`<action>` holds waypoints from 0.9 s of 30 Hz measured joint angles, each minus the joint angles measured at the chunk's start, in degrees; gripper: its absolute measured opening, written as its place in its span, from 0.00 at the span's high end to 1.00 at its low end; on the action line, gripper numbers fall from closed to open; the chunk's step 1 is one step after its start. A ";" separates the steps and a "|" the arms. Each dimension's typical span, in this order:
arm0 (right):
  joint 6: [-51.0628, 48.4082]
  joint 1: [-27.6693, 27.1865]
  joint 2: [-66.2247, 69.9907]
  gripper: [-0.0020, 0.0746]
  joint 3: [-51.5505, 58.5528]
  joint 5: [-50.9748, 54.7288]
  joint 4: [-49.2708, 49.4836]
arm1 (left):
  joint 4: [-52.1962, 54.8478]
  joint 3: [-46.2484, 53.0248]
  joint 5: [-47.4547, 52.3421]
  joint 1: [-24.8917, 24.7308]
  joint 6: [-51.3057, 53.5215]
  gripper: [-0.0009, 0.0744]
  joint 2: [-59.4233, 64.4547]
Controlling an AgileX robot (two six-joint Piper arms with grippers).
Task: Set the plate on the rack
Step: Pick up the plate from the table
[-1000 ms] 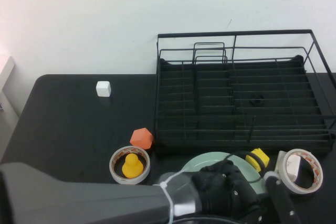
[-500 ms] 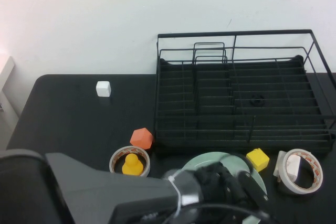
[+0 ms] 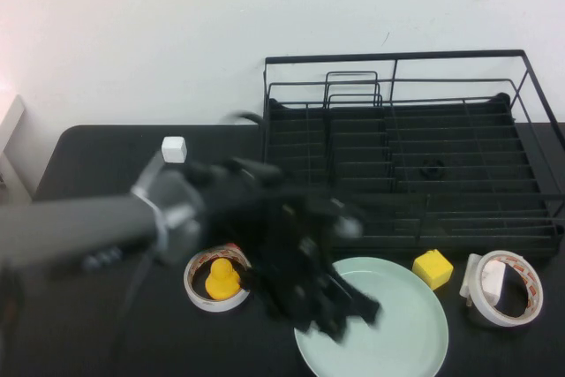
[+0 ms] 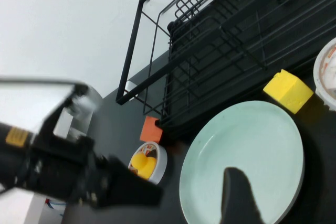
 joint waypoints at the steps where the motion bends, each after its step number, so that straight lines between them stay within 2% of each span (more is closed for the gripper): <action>1: 0.00 0.00 0.00 0.47 0.00 0.04 0.00 | -0.60 0.00 -0.41 1.90 0.00 0.57 -0.16; 6: 0.00 0.00 0.00 0.47 0.00 0.13 0.00 | -2.11 0.00 -2.85 10.10 0.22 0.57 -0.16; 10: -1.20 0.00 0.00 0.47 0.00 0.13 0.00 | -3.59 0.00 -5.97 14.04 0.22 0.57 0.53; 18: -2.45 0.00 0.00 0.47 0.00 0.13 0.00 | -5.27 0.00 -9.51 14.62 3.40 0.57 5.30; 27: -2.55 0.00 0.00 0.47 0.00 0.13 0.00 | -13.97 0.00 -11.66 14.62 11.87 0.57 11.52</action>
